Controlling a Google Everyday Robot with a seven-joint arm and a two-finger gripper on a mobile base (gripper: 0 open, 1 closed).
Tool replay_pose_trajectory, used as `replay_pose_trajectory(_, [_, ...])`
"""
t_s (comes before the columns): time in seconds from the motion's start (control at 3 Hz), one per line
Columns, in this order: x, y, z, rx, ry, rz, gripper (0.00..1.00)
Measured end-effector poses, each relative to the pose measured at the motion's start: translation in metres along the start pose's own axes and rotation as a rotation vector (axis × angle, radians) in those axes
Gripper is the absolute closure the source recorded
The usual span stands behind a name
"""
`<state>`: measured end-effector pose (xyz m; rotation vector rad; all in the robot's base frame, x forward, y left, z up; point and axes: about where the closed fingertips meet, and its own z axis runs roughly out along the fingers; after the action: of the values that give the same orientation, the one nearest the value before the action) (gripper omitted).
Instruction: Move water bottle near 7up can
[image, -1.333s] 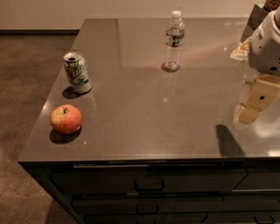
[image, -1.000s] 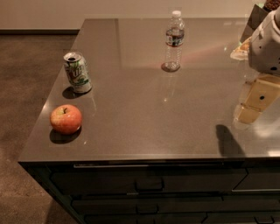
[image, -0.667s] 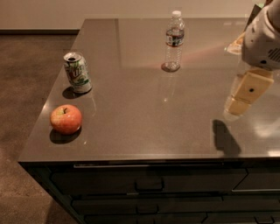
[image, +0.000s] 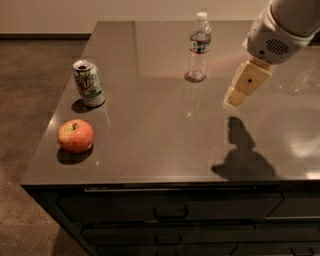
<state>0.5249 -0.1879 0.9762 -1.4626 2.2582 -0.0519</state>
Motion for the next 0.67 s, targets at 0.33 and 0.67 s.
replay_pose_trajectory(0.33, [-0.016,-0.03,0.019,0.018,-0.052,0.089,0.0])
replay_pose_trajectory(0.67, [-0.032,-0.062,0.039,0.028,-0.124,0.186,0.0])
